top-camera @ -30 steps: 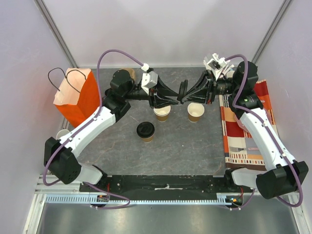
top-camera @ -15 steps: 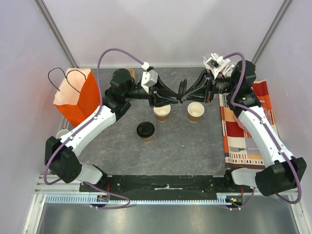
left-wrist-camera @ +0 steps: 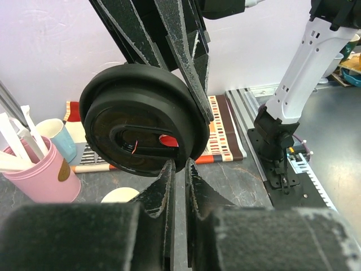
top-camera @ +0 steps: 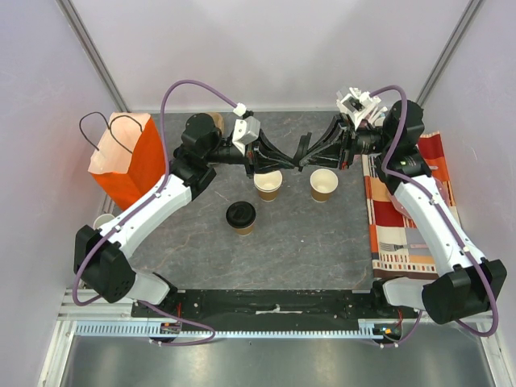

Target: Pack the takeout coffee

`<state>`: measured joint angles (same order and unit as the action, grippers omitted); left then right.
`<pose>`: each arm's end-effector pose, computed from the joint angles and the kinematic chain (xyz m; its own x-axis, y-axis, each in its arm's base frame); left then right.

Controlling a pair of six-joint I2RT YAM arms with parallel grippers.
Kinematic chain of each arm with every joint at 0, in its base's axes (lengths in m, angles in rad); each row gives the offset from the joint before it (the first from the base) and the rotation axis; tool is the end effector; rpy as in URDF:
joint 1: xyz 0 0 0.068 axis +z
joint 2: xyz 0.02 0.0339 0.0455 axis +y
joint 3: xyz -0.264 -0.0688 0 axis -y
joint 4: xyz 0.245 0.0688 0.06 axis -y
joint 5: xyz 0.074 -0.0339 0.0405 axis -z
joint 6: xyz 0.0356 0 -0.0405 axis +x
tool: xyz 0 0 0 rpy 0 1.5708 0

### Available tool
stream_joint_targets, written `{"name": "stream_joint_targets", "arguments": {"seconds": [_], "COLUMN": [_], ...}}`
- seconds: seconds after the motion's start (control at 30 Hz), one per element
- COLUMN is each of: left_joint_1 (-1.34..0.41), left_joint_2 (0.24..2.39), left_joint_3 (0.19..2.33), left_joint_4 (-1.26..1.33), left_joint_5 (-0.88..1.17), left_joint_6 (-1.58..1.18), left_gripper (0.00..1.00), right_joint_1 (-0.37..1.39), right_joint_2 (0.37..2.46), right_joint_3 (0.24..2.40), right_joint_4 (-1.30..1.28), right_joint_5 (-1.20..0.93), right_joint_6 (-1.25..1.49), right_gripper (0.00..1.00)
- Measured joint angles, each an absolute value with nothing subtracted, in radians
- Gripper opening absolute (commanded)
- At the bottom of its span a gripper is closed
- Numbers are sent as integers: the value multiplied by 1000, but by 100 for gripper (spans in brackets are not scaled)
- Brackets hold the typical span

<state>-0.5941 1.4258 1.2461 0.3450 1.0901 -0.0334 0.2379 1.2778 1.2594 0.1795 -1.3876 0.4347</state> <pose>0.2499 -0.2069 0.4049 0.1034 -0.0885 -0.9907 0.9876 -0.1094 0.1129 0.2534 0.0975 0.4346 -0.2739 0.0125 -0.9617 -0.9601 -0.0628 0.2726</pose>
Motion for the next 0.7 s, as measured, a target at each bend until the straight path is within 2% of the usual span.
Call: {"name": "stream_joint_targets", "arguments": {"seconds": [0.03,0.4,0.57,0.7], "left_joint_1": [-594,-587,-587,-597], "left_joint_2": [1426,1426,1426,1426], "left_joint_3": [1246,1237,1243,1257], "left_joint_4": [345,268,128,28], "left_joint_5": [1094,1078,997,957], "left_joint_6": [-33,-11,70,157], "left_gripper": [2,2,2,2], "right_joint_1": [238,238,236,236], "right_joint_2": [1278,1294,1328,1369], "right_joint_3": [1258,1216,1184,1153], "right_joint_4": [181,201,184,152], "right_joint_5": [-1388,-1385,-1356,-1318], "right_joint_6": [437,439,423,397], "right_gripper": [0,1,33,45]}}
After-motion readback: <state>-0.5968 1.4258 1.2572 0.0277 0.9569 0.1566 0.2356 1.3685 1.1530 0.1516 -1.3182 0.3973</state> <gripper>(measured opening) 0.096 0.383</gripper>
